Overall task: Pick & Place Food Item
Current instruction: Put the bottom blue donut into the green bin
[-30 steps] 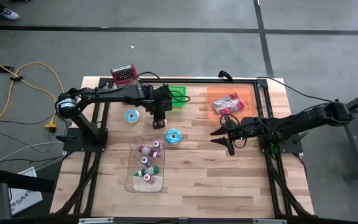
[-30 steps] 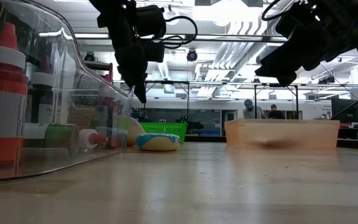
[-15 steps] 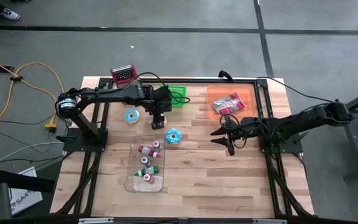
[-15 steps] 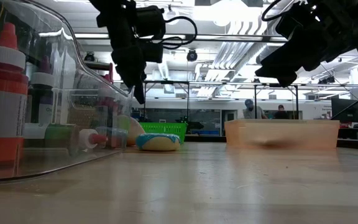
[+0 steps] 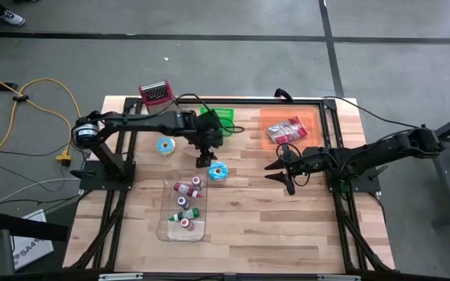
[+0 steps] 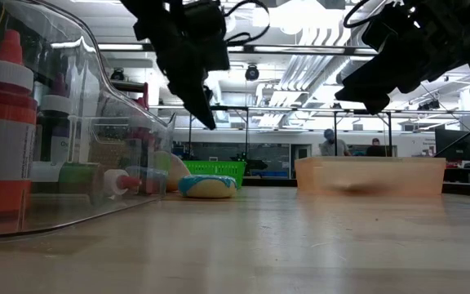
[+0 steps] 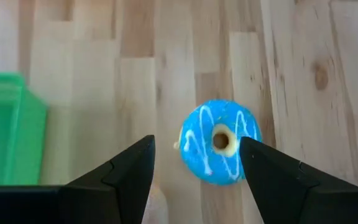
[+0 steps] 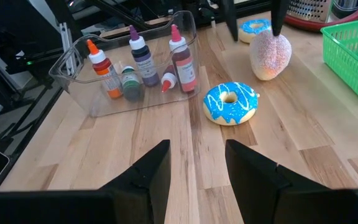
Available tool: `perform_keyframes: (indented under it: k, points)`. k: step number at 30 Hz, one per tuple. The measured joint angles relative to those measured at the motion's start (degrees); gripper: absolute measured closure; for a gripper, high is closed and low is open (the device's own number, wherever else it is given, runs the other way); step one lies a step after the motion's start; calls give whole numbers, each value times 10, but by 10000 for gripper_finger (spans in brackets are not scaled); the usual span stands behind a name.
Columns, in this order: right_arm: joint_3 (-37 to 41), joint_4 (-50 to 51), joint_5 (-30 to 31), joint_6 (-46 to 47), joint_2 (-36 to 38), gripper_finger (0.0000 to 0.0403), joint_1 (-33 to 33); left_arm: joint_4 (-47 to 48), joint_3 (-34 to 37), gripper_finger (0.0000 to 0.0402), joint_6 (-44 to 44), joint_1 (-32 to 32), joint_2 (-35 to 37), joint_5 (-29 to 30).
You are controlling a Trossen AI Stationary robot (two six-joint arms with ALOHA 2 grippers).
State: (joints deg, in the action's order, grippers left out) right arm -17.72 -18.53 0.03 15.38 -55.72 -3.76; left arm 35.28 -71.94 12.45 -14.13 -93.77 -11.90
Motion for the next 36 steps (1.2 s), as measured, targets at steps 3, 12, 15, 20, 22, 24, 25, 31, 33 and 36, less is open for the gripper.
perform_keyframes:
  k: [3, 12, 15, 20, 22, 24, 25, 31, 33, 36]
  points:
    - [0, 2, 0, 0, 0, 261, 0, -9, 0, 172, 0, 17, -24, 0]
    - [0, 13, -2, 15, 0, 261, 0, -17, 0, 172, 15, 51, -82, 56]
    - [0, 16, -2, 15, 0, 261, 0, -18, 1, 172, 21, 54, -84, 58]
    - [0, 16, -1, 15, 0, 261, 0, -30, 0, 172, 19, 57, -84, 58]
    - [0, 17, -1, 15, 0, 261, 0, -32, 0, 172, 19, 57, -89, 58]
    - [0, 17, -2, 15, 0, 261, 0, -35, 0, 172, 18, 57, -94, 58]
    - [0, 18, -2, 15, 0, 261, 0, -33, 0, 172, 18, 57, -97, 58]
    - [0, 21, -2, 15, 0, 261, 0, -44, 0, 172, 23, 57, -122, 53]
    - [0, 21, -2, 15, 0, 261, 0, -46, -1, 172, 26, 57, -123, 57]
    - [0, 21, -2, 15, 0, 261, 0, -48, -1, 172, 30, 56, -125, 59]
